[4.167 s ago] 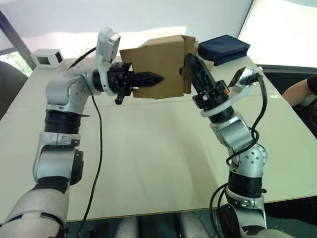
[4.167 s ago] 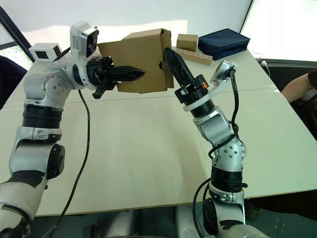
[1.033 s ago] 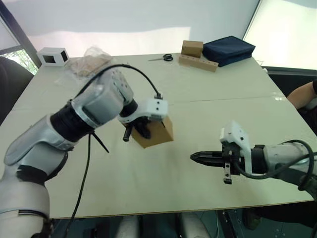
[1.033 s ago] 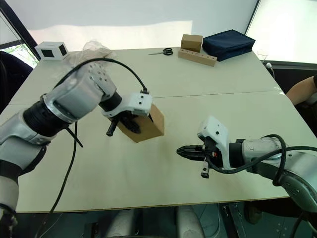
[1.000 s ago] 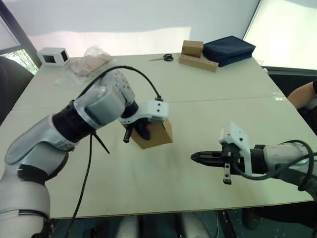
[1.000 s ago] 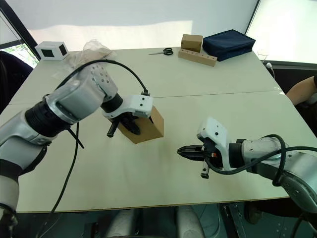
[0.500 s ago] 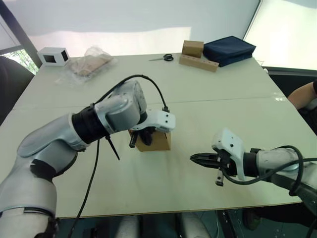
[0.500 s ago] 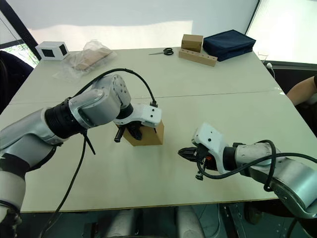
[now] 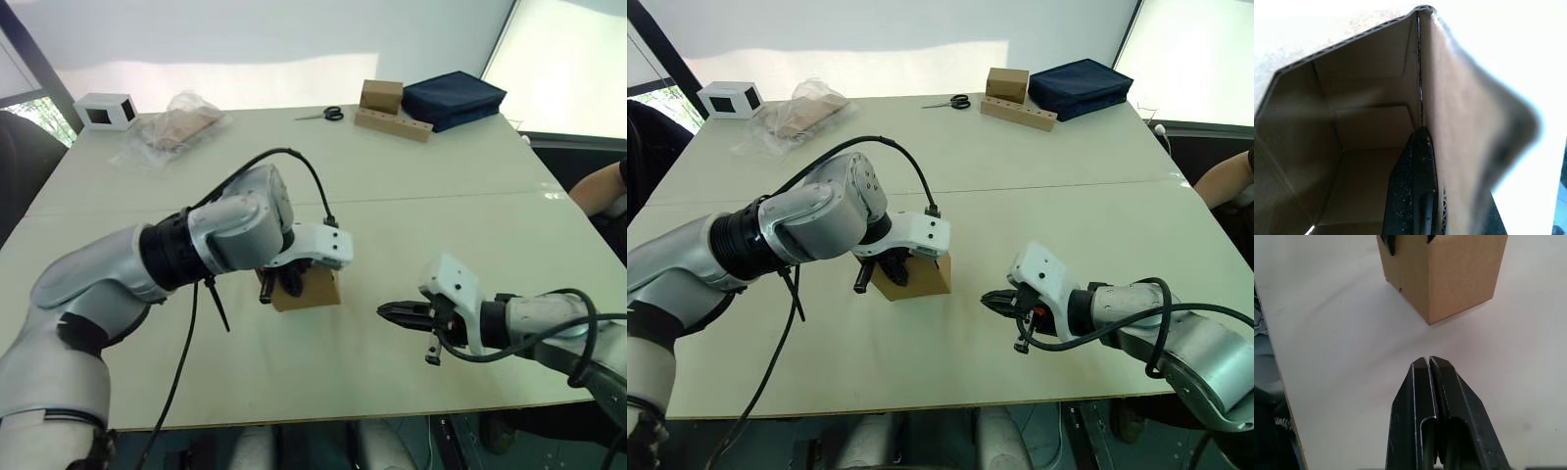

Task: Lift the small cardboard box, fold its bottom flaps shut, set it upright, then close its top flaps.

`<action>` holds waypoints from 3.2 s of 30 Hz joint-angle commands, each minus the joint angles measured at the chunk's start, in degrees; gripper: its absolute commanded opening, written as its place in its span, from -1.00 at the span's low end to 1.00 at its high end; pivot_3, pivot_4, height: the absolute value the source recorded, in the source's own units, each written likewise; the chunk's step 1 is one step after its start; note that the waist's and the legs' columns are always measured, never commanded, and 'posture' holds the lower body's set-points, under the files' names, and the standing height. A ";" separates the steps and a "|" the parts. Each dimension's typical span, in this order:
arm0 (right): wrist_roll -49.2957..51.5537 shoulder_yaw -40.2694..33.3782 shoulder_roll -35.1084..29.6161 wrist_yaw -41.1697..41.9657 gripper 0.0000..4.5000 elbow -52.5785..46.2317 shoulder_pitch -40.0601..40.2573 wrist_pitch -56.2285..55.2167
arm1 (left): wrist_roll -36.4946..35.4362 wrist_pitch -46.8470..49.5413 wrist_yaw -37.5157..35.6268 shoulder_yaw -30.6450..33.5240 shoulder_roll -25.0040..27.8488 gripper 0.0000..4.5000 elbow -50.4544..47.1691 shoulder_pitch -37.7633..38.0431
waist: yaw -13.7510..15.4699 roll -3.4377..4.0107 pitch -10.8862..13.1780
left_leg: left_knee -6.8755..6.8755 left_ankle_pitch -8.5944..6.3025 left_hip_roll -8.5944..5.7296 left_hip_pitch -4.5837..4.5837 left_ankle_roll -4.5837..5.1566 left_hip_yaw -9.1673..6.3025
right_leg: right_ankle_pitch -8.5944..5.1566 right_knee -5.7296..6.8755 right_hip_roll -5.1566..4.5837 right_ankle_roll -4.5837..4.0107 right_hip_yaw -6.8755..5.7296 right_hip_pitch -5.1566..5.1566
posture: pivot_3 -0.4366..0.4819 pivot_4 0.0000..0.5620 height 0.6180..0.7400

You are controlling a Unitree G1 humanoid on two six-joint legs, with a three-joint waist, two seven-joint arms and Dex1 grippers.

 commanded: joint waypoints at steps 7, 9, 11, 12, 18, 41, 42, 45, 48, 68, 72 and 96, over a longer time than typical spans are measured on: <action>-1.64 0.37 1.76 0.10 -1.00 0.29 -1.00 -0.40 | -4.41 2.55 2.95 -1.52 1.51 -0.88 -3.87 -0.88 | 0.13 0.00 0.00 | 0.01 0.00 0.00 0.00 -0.01 0.00 | 0.00 0.00 -0.01 0.00 0.00 0.00 | -0.05 -0.47 1.00; -1.68 -0.37 1.64 0.30 -1.00 0.14 -0.12 -0.51 | -5.19 3.48 4.25 -1.53 1.10 -0.68 -4.08 -0.57 | 0.20 0.00 0.00 | 0.01 0.00 0.00 0.00 -0.01 0.00 | 0.00 0.00 -0.01 0.00 0.00 0.00 | -0.05 -0.47 1.00; -1.70 -0.85 1.39 0.60 -1.00 0.00 0.55 -0.58 | -6.47 4.48 5.01 -1.21 0.79 -0.32 -4.32 -0.81 | 0.25 0.00 0.00 | 0.02 0.00 0.00 0.00 0.00 0.00 | 0.00 0.01 -0.01 0.00 0.00 0.00 | -0.05 -0.47 1.00; -1.74 -0.99 1.29 0.73 -1.00 0.02 0.75 -0.64 | -7.01 4.83 5.33 -1.05 0.66 -0.14 -4.35 -1.01 | 0.26 0.00 0.00 | 0.02 0.00 0.00 0.00 0.00 0.00 | 0.00 0.01 -0.01 0.00 0.00 0.00 | -0.05 -0.47 1.00; -2.53 -0.86 1.18 2.06 -1.00 1.61 0.39 -1.21 | -13.61 11.54 6.24 2.71 -0.44 0.56 -3.52 -4.50 | 0.28 0.00 0.00 | 0.04 0.00 0.00 0.00 -0.01 0.00 | 0.00 0.02 -0.01 0.00 0.00 0.01 | -0.05 -0.47 1.00; 9.83 -13.84 12.26 3.89 -1.00 12.02 -7.10 -4.47 | -27.71 -10.35 32.30 60.74 -8.06 0.56 16.80 6.38 | -0.44 0.09 -0.05 | 0.04 0.10 0.04 0.06 -0.17 0.04 | 0.00 0.05 -0.02 0.00 0.01 -0.01 | -0.05 -0.47 1.00; 10.19 -13.52 13.10 3.41 -1.00 12.14 -7.79 -4.34 | -28.46 -10.80 32.73 63.17 -7.41 0.56 15.79 9.19 | -0.64 0.15 -0.09 | 0.04 0.14 0.06 0.10 -0.26 0.06 | 0.00 0.07 -0.01 0.00 0.05 -0.02 | -0.05 -0.47 1.00; 10.34 -12.02 14.85 2.46 -1.00 12.24 -9.11 -4.20 | -31.35 -11.83 32.98 68.38 -5.01 0.56 11.00 17.95 | -0.71 0.20 -0.12 | -0.03 0.16 0.10 0.10 -0.29 0.04 | -0.02 0.11 0.04 -0.05 0.08 -0.09 | -0.05 -0.47 1.00; 9.70 -10.10 15.25 2.83 -1.00 12.20 -9.13 -4.17 | -32.08 -14.41 31.66 70.86 -0.59 0.33 6.76 28.18 | -0.11 0.14 -0.09 | 0.04 0.17 0.03 0.00 -0.31 0.05 | -0.02 0.10 -0.08 -0.04 0.05 -0.10 | -0.05 -0.47 1.00; -1.28 2.33 16.58 7.16 -1.00 13.27 -7.40 -8.91 | -33.98 -26.42 21.94 63.15 5.66 -0.97 6.44 48.05 | 1.04 0.10 -0.11 | 0.06 0.08 -0.04 0.04 -0.15 0.02 | 0.00 0.10 -0.12 -0.02 -0.03 0.00 | -0.05 -0.47 1.00; -3.66 4.15 17.84 7.11 -1.00 14.24 -8.14 -10.14 | -33.96 -27.10 20.73 60.67 5.29 -0.97 6.10 48.03 | 1.02 0.10 -0.11 | 0.05 0.08 -0.03 0.04 -0.15 0.01 | 0.00 0.10 -0.11 -0.02 -0.03 0.00 | -0.05 -0.47 1.00; -13.72 11.22 20.06 9.40 -1.00 17.90 -9.86 -13.86 | -36.21 -23.55 25.68 56.41 2.36 -0.97 -0.43 53.42 | 1.06 0.10 -0.11 | 0.04 0.08 -0.03 0.05 -0.14 0.00 | 0.00 0.10 -0.11 -0.02 -0.03 0.00 | -0.05 -0.47 1.00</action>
